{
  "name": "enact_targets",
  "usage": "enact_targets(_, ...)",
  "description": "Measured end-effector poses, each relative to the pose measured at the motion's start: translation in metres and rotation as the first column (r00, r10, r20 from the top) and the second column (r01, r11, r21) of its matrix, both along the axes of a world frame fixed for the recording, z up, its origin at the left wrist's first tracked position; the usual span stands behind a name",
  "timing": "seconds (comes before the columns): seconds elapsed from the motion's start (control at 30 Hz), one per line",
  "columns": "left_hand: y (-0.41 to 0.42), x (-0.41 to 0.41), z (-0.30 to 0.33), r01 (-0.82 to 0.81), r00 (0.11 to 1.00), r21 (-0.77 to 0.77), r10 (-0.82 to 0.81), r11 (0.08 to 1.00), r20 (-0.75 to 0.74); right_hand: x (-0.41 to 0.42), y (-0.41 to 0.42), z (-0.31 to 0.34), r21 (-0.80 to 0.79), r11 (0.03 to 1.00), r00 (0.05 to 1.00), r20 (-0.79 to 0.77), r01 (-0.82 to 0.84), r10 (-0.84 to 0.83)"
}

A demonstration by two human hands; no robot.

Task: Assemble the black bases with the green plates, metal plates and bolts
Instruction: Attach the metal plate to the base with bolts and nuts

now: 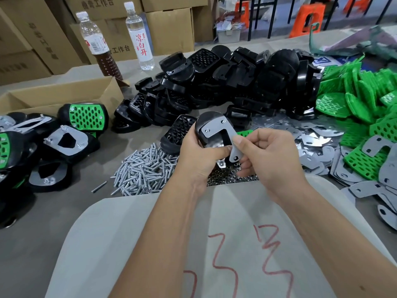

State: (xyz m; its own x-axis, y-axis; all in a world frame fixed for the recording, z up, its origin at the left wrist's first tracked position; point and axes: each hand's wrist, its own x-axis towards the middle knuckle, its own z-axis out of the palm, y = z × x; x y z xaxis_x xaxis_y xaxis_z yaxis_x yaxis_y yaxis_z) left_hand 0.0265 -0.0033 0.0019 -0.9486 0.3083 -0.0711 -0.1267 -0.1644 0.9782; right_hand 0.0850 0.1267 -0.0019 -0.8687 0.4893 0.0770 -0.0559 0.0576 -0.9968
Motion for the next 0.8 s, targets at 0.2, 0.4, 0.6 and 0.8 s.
enact_targets(0.2,0.0025,0.0028,0.0009,0.003,1.000,-0.013,-0.003,1.000,-0.008,0.0010,-0.0004,-0.0009,0.010,1.000,1.000,0.009,0.010,-0.010)
enact_targets(0.4,-0.0002,0.0003,0.0004,0.015,0.999,0.056,-0.017,0.998,0.044,0.0012,-0.0005,0.0033,0.045,0.999,1.000,0.025,0.006,-0.007)
enact_targets(0.6,0.0005,-0.0035,-0.0004,0.023,0.992,0.148,-0.041,0.989,0.120,0.0023,-0.0003,0.0043,0.194,0.980,0.998,0.044,0.045,-0.055)
enact_targets(0.8,0.0009,-0.0029,0.0007,-0.020,0.991,0.131,0.002,0.991,0.133,0.0038,-0.0037,0.0061,0.317,0.945,0.996,0.010,0.077,-0.085)
